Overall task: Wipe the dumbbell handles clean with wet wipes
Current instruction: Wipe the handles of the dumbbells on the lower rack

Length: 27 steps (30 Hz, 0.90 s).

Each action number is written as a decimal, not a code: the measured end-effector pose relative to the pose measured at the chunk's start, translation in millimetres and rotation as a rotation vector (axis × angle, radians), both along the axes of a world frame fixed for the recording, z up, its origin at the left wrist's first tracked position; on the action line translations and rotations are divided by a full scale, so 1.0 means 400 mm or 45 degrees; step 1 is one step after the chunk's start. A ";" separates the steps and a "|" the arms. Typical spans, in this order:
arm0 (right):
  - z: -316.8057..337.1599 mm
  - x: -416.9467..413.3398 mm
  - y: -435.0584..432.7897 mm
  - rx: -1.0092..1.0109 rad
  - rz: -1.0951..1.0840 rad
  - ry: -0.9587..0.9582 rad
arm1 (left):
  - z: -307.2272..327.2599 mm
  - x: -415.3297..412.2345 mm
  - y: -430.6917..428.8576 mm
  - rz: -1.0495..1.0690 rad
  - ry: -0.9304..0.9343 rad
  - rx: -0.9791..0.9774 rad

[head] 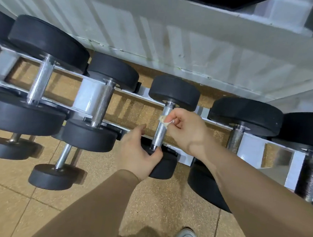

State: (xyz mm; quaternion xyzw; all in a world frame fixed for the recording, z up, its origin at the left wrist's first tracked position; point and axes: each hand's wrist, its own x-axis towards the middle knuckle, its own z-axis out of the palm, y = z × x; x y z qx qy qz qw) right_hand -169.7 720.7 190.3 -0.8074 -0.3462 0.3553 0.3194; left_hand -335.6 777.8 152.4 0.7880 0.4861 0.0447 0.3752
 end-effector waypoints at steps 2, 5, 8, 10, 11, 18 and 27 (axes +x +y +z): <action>-0.008 -0.020 0.025 0.038 -0.064 0.088 | -0.010 -0.004 0.004 -0.018 -0.012 -0.001; -0.021 -0.065 0.070 0.155 -0.157 0.120 | -0.022 -0.008 0.011 -0.082 -0.035 0.047; -0.040 -0.117 0.108 0.223 -0.276 0.079 | -0.011 -0.013 0.018 -0.104 -0.064 0.038; -0.044 -0.156 0.131 0.246 -0.346 0.103 | 0.016 -0.041 0.031 -0.115 -0.220 0.000; -0.040 -0.176 0.140 0.238 -0.372 0.108 | 0.032 -0.065 0.042 -0.146 -0.290 0.025; 0.016 -0.294 0.241 0.187 -0.445 0.162 | 0.078 -0.272 0.301 0.031 -0.224 0.363; -0.048 -0.325 0.295 0.082 -0.599 0.255 | -0.012 -0.230 0.419 0.178 0.056 -0.071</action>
